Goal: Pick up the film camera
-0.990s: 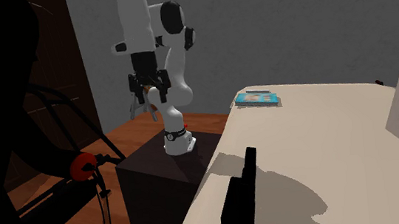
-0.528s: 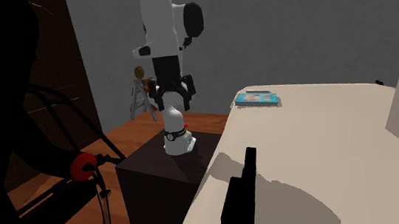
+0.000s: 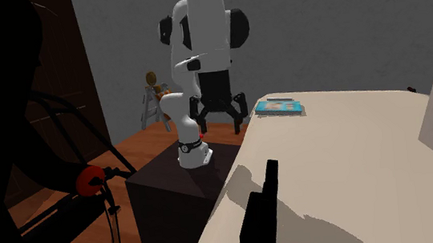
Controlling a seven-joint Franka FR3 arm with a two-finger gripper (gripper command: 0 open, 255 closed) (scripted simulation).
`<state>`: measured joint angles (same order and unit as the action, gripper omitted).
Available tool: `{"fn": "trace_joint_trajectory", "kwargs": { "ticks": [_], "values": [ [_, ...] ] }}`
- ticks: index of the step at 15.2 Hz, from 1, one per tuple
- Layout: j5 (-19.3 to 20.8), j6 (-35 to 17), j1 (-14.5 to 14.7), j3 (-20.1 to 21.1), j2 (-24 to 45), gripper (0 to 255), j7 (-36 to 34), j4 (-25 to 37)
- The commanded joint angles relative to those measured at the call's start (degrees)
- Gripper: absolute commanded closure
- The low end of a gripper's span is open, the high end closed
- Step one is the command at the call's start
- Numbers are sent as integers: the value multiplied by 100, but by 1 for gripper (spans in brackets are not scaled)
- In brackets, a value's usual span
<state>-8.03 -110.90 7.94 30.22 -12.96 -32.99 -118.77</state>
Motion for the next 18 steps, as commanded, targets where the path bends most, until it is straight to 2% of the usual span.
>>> {"fn": "trace_joint_trajectory", "kwargs": {
  "ticks": [1, 6, 10, 18],
  "values": [
    [210, -77, 31, 216, 418, 0, -276, 293],
    [950, -106, 275, 662, 1569, 0, -1067, 1174],
    [1649, 36, 704, 814, 2572, 0, -1671, 2033],
    [1776, -496, 744, 756, 2730, 0, -1759, 1623]
  ]
}}
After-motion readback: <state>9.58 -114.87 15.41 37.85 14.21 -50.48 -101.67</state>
